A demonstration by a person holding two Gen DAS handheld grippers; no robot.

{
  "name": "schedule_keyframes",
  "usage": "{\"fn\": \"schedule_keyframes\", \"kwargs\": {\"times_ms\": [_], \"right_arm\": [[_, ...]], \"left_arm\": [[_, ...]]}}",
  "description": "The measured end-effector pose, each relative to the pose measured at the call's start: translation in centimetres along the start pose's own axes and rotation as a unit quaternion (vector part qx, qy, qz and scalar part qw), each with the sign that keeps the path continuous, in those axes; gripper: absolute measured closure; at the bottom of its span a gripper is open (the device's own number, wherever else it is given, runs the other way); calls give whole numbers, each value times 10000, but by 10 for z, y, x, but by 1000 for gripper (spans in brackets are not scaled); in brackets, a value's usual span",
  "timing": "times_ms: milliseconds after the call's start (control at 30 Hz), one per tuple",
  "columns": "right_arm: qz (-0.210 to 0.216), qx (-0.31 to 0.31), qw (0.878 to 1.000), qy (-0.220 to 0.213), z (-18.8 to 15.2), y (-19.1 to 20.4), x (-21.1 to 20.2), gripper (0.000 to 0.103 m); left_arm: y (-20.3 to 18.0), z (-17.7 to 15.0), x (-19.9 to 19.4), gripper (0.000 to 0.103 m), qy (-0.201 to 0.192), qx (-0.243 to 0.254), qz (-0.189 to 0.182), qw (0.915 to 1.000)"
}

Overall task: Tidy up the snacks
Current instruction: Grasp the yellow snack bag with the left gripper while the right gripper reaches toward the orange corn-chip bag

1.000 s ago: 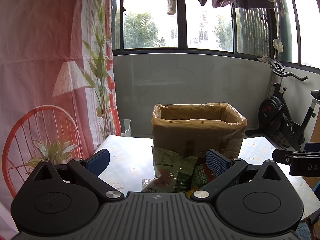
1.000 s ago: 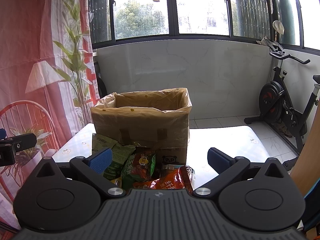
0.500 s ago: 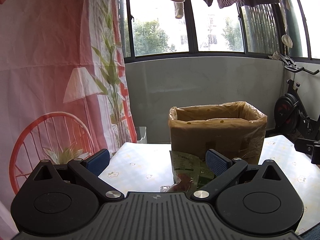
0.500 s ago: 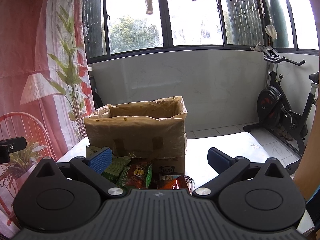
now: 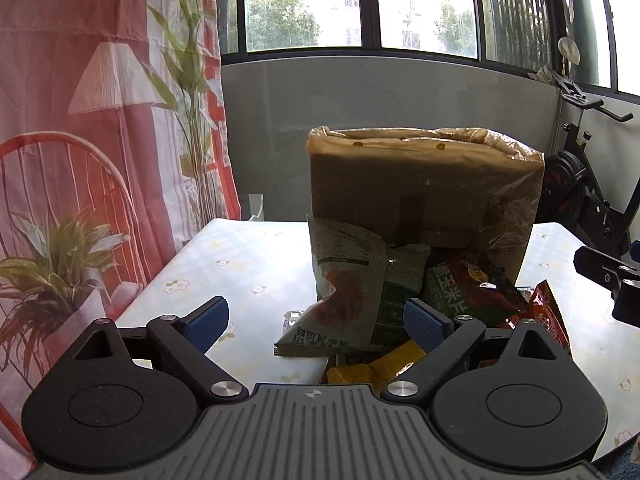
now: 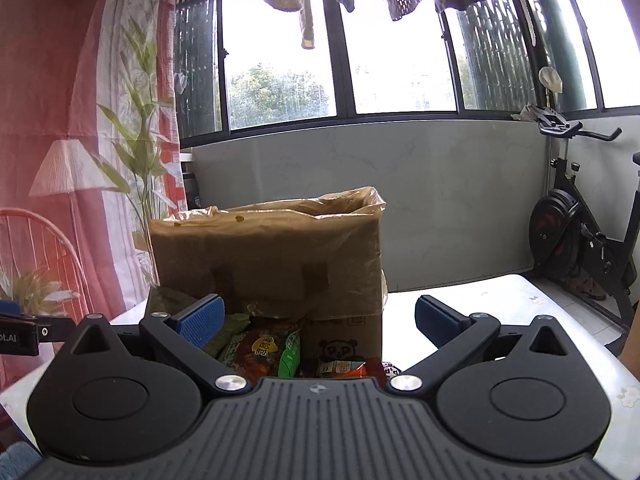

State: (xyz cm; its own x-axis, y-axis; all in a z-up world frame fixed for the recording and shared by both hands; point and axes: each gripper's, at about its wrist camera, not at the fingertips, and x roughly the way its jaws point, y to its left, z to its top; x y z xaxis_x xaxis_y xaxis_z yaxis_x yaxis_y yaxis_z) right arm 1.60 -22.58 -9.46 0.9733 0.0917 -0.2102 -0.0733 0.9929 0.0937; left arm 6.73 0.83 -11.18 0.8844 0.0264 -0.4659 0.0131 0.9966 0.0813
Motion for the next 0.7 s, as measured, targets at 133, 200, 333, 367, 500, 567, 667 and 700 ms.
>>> {"fn": "schedule_keyframes", "kwargs": {"times_ms": [133,200,333,367,500,567,667,700], "right_arm": [[-34,-299,9995,81,-21,4,8,0],[-40,-195,9996,200,-30,0,12,0],[13,23,9989,476,-44,-11,21,0],[25,63,9985,542,-48,-14,22,0],[94,101,9981,598,-59,-21,23,0],[145,144,9979,611,-61,-24,24,0],[180,200,9974,675,-62,-26,27,0],[190,210,9971,707,-63,-26,27,0]], "left_arm": [[-6,-16,20,8,332,38,-237,9992],[-7,-23,30,8,512,2,-370,9980],[-6,-33,43,9,783,-153,-641,9948],[-7,-36,48,9,850,-182,-674,9939],[-7,-44,55,11,1015,-249,-769,9915],[-7,-47,59,12,1032,-287,-867,9905],[-9,-48,61,11,1062,-319,-942,9894],[-9,-50,63,10,1075,-348,-977,9888]]}}
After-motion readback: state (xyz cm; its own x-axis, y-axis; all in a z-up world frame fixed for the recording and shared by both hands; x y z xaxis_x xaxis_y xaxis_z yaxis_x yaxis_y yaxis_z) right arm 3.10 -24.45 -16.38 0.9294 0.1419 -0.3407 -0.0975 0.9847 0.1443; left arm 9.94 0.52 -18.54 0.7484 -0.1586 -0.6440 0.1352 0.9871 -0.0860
